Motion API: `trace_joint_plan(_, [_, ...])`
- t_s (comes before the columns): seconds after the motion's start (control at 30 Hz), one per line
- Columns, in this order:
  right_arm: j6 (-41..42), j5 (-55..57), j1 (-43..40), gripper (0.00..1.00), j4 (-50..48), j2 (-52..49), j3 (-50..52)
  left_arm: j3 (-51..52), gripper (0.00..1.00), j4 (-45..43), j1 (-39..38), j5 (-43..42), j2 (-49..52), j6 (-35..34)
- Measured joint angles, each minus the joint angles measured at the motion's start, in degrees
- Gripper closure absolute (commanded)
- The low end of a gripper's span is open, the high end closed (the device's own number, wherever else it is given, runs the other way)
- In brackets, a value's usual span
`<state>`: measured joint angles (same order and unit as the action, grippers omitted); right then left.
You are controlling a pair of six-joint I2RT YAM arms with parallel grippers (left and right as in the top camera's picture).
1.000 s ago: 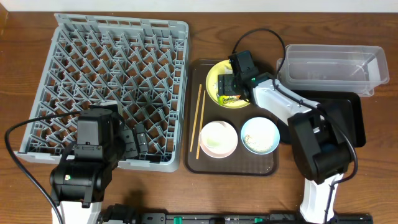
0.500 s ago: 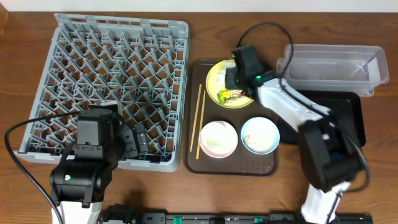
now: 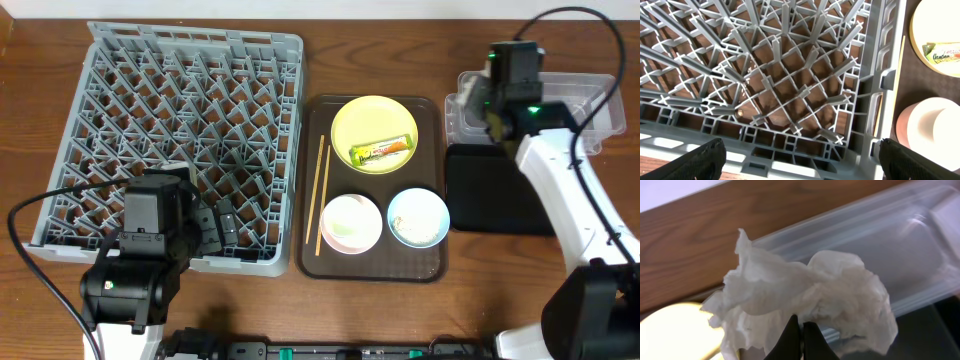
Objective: Sort waste into correct bins and load items into the dishwasher
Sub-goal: 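Carry the tissue with the right gripper into the clear bin, then return the right gripper to the plate and grasp the snack wrapper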
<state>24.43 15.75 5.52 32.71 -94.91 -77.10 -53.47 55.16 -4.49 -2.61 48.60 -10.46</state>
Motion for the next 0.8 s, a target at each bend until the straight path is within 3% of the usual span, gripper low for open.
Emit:
trace_joint_plan(0.1, [0.72, 0.09, -4.11, 0.53, 0.61, -1.29, 0.0, 0.0, 0.02, -0.02, 0.0, 0.0, 0.0, 0.0])
trace_joint_plan(0.23, [1.4, -0.85, -7.3, 0.12, -0.57, -2.75, 0.07, 0.0, 0.02, -0.02, 0.0, 0.0, 0.0, -0.02])
trace_joint_plan(0.43, [0.79, -4.13, -7.69, 0.12, -2.47, -2.84, 0.07, 0.0, 0.02, -0.02, 0.0, 0.0, 0.0, 0.0])
trace_joint_plan(0.57, [-0.33, -12.04, -7.13, 0.14, -2.36, -1.99, 0.07, 0.0, 0.02, -0.02, 0.0, 0.0, 0.0, 0.0])
trace_joint_plan(0.8, [0.72, -22.49, 2.56, 0.11, 3.5, 0.85, 0.0, 0.0, 0.02, 0.0, 0.0, 0.0, 0.0, 0.0])
